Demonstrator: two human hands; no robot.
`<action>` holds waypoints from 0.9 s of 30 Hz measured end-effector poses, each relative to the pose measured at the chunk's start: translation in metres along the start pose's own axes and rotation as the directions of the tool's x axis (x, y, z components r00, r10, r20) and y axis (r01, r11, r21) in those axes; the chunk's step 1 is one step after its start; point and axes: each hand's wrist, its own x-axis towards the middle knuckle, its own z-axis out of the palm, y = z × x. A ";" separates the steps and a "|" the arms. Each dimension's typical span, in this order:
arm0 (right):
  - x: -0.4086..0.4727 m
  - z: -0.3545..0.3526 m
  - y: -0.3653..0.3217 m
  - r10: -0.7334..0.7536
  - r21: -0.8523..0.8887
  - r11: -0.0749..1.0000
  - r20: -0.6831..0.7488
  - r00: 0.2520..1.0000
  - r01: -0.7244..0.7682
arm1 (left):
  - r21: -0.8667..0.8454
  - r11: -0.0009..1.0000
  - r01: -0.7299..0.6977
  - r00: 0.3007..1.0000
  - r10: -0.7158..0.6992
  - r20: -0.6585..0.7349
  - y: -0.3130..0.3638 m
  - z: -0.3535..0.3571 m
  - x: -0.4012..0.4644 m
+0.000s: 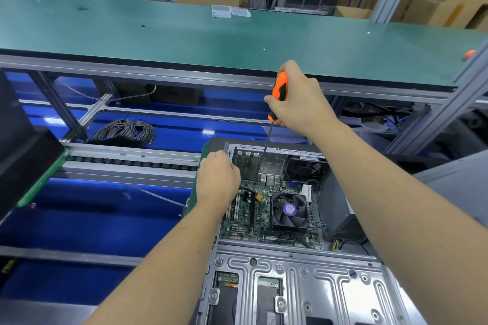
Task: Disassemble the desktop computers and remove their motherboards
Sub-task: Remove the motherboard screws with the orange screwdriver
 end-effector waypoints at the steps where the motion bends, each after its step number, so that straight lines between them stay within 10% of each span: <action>1: 0.000 0.000 0.000 0.003 -0.004 1.000 -0.001 1.000 -0.003 | -0.001 1.000 0.000 1.000 0.000 0.000 0.000 0.000 0.000; 27: -0.002 -0.001 -0.001 0.028 0.014 1.000 -0.024 0.999 -0.028 | 0.004 1.000 0.012 1.000 -0.012 0.003 0.002 -0.003 -0.001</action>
